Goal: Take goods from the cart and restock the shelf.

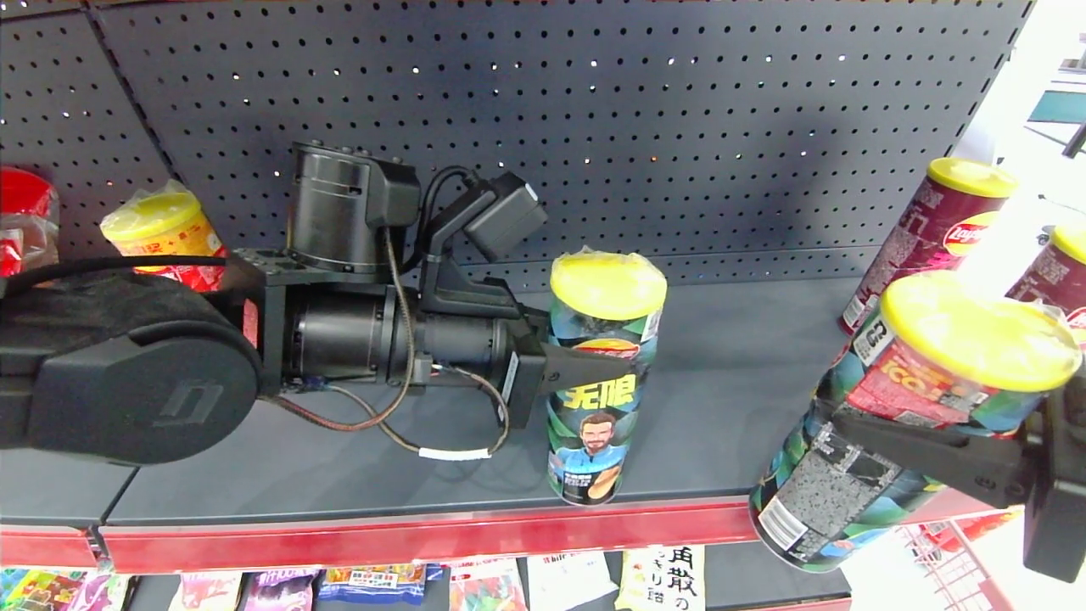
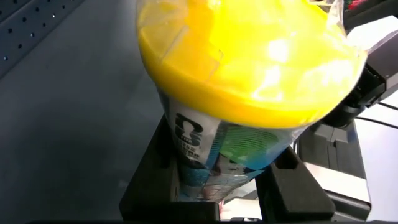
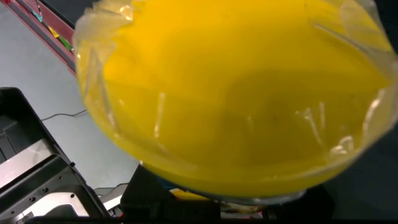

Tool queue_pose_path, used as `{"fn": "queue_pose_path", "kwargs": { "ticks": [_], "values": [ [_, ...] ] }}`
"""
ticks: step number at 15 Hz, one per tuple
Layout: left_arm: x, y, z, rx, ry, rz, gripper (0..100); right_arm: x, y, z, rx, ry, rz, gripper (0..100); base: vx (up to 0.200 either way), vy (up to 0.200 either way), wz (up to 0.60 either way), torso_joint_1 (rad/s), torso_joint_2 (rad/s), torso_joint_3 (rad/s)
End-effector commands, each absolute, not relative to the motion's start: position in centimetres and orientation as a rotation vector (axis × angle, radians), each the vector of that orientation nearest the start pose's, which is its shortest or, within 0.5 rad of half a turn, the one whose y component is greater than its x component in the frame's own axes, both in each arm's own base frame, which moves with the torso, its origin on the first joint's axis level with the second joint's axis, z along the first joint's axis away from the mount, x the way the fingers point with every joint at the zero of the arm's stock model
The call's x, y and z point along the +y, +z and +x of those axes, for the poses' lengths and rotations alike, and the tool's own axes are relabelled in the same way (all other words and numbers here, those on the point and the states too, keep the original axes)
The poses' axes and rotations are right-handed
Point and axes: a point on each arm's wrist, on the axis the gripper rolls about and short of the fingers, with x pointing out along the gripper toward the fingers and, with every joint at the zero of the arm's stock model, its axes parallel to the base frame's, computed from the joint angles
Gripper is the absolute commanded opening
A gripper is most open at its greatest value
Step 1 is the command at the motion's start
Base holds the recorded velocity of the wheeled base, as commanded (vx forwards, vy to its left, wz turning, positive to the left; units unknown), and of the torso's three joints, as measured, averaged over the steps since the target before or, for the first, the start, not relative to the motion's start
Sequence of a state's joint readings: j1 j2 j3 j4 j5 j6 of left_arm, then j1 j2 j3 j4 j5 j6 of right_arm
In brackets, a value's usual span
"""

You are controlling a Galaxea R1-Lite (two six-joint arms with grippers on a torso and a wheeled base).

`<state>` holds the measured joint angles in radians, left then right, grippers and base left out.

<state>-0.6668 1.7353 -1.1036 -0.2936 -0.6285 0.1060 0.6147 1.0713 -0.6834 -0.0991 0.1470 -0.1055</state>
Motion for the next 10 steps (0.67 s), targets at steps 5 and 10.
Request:
{"fn": "queue_pose_path", "kwargs": {
  "ticks": [5, 10],
  "values": [
    [-20.7, 21.7, 23.7, 0.317, -1.307, 0.099, 0, 8.7, 23.7, 11.7, 0.251, 0.774, -0.171, 0, 0.0, 0.0, 0.0, 0.0, 0.0, 0.0],
    [-20.6, 21.5, 23.6, 0.325, -1.284, 0.104, 100, 9.7, 24.7, 13.1, 0.245, 0.775, -0.169, 0, 0.0, 0.0, 0.0, 0.0, 0.0, 0.0]
  ]
}}
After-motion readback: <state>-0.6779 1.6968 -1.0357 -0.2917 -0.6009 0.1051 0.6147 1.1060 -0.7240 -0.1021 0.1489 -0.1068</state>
